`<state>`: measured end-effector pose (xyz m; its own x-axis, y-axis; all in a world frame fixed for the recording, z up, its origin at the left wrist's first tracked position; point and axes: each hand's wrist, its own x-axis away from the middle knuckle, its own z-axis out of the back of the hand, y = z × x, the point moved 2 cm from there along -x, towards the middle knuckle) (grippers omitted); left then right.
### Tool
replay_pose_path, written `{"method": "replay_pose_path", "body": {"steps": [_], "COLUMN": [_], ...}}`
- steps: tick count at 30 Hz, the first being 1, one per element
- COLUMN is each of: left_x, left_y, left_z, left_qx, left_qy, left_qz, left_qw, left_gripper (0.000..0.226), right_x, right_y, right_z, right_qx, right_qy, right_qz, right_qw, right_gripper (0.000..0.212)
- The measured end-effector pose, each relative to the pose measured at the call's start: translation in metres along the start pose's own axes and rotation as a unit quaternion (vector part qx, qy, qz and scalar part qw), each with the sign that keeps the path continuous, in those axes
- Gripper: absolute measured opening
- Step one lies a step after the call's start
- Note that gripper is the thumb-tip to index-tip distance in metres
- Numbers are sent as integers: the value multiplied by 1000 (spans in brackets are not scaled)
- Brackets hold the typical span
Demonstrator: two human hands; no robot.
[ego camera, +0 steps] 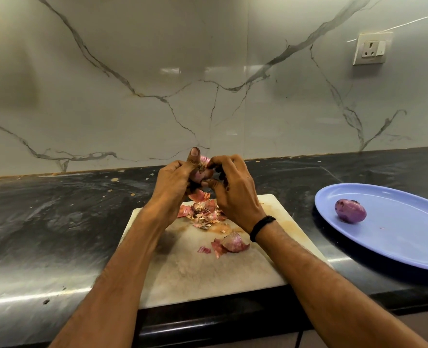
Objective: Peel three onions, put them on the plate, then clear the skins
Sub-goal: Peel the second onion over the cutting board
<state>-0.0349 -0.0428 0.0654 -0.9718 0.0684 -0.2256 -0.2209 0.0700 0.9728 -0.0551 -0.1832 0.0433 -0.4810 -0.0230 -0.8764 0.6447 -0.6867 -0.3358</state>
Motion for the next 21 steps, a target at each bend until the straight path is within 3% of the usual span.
{"method": "replay_pose_path", "body": {"steps": [3,8,14,21], "left_x": [0,-1,0,2], "left_y": [0,-3,-3,2], "left_z": [-1,0,-2,-5], "left_qx": [-4,-5,-5,9], "left_qy": [3,7,6,9], "left_qz": [-4,-10,-6,-16], "left_qw": [1000,1000,1000,1000], "left_gripper": [60,47,54,43], "right_x": [0,0,0,3], "right_y": [-1,-1,2,2], "right_z": [1,2,1,-1], "right_qx": [-5,14,22,32], "right_qy": [-1,6,-1,6], "right_qz": [0,11,10,23], "right_qw": [1000,1000,1000,999], "right_gripper": [37,33,34,14]}}
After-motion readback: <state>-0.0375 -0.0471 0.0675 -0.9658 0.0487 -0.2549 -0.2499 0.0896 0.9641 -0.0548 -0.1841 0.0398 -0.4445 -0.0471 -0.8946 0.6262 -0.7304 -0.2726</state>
